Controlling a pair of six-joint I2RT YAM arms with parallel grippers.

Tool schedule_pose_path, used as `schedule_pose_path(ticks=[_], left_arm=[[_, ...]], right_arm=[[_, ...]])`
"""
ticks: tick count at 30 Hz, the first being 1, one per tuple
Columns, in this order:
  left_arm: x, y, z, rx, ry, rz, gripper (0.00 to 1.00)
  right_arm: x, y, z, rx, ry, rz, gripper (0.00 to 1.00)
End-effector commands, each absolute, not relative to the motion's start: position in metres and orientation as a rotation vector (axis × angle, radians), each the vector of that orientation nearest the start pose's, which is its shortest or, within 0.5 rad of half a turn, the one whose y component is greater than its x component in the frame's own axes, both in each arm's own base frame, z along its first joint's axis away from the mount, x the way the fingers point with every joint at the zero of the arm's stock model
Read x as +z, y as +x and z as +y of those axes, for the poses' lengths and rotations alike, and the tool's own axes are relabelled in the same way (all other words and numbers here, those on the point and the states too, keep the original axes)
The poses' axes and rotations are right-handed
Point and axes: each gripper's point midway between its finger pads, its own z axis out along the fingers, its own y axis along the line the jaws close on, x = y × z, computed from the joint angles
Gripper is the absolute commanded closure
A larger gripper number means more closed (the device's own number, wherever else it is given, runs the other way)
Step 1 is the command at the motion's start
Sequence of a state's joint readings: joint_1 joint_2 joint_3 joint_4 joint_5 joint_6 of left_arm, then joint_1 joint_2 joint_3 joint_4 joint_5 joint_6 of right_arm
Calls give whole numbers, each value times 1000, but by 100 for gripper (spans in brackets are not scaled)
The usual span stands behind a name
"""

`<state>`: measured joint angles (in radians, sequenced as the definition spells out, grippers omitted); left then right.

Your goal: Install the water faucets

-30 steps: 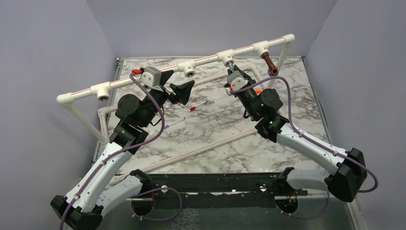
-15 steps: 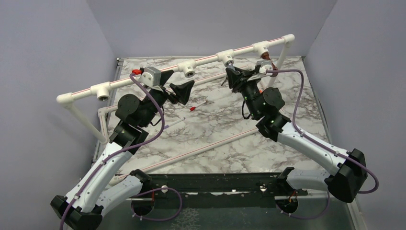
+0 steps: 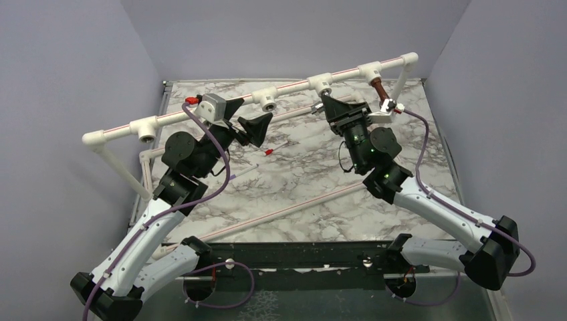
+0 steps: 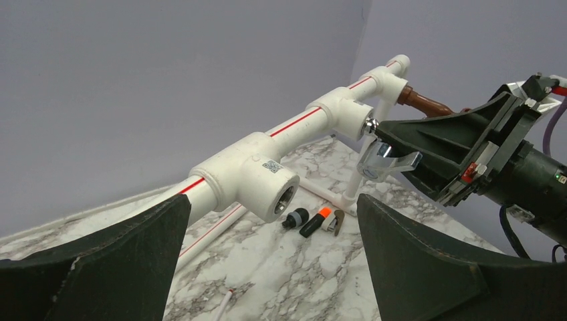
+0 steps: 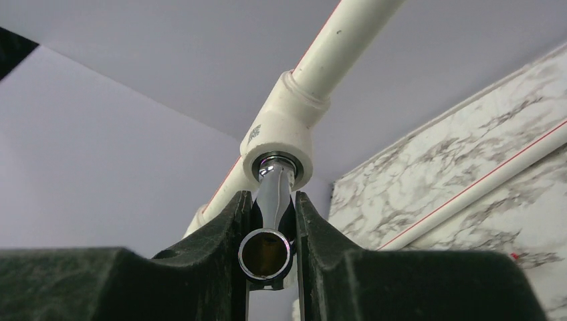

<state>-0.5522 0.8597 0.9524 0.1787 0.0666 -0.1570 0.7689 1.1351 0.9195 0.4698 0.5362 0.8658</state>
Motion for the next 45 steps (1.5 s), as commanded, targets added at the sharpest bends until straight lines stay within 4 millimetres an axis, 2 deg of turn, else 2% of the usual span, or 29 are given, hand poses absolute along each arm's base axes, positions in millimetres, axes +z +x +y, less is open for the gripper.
schedule_pose_path(ticks=[1,4,10,19,20,22,24,27,29,32,37,41,45], left_arm=[[426,276,-191,-646,311,1271,4],[426,276,-190,-640,307,1272,4],[425,277,-191,-640,309,1276,4],[424,278,-190,-633,308,1277,4],[424,278,-190,-632,308,1278,4],[424,278,-190,-632,308,1278,4],[424,278,-190,-632,308,1279,4],[424,279,-190,-633,309,1279,4],[423,279,-191,-632,309,1281,4],[422,280,-191,-630,311,1285,4],[421,281,-191,-629,311,1289,4],[420,281,-191,-627,312,1290,4],[420,281,-191,-626,310,1291,4]], right_arm=[[430,323,202,1260,912,1107,99],[417,327,199,1305,1043,1100,99],[402,334,211,1448,1190,1070,99],[400,339,220,1477,1211,1082,99],[398,339,220,1466,1210,1090,98],[393,339,218,1445,1214,1103,85],[390,338,215,1429,1220,1106,76],[385,336,212,1417,1223,1109,54],[383,335,211,1409,1224,1121,46],[380,332,206,1381,1229,1138,41],[379,325,199,1351,1203,1152,39],[381,318,191,1269,1117,1195,37],[389,308,181,1116,946,1262,36]])
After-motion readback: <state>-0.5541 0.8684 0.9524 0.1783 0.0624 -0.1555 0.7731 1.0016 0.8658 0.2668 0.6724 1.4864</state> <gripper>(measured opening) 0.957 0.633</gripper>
